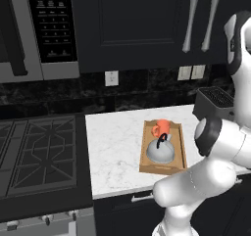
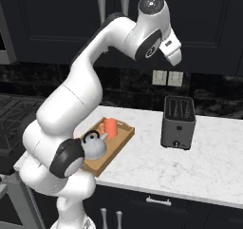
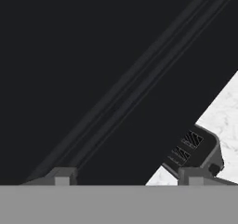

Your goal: Pick the kettle from the counter and place it on the tray. Then pick the mug from the cabinet and place it on the tray. Then close the cabinet doors.

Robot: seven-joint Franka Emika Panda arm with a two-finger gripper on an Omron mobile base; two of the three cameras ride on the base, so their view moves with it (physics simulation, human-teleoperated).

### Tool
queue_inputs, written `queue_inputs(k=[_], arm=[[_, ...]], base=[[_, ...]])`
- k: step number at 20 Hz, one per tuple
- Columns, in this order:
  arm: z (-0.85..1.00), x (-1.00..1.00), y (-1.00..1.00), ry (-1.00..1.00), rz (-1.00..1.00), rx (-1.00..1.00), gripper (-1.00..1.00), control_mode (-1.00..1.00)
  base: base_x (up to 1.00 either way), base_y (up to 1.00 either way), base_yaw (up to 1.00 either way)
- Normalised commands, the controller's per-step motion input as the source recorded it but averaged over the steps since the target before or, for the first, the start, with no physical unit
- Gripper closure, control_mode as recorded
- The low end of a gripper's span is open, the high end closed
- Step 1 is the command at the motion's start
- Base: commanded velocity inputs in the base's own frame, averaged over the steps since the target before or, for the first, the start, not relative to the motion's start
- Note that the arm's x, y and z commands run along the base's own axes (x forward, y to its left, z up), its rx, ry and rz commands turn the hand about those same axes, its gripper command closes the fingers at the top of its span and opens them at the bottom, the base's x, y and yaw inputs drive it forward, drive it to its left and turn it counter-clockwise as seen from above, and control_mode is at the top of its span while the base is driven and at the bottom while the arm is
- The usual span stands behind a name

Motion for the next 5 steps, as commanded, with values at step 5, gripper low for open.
queue_inputs(k=[5], arm=[[-0.39, 0.52, -0.06, -0.11, 0.0, 0.0, -1.0, -1.0]], base=[[0.0, 0.0, 0.0]])
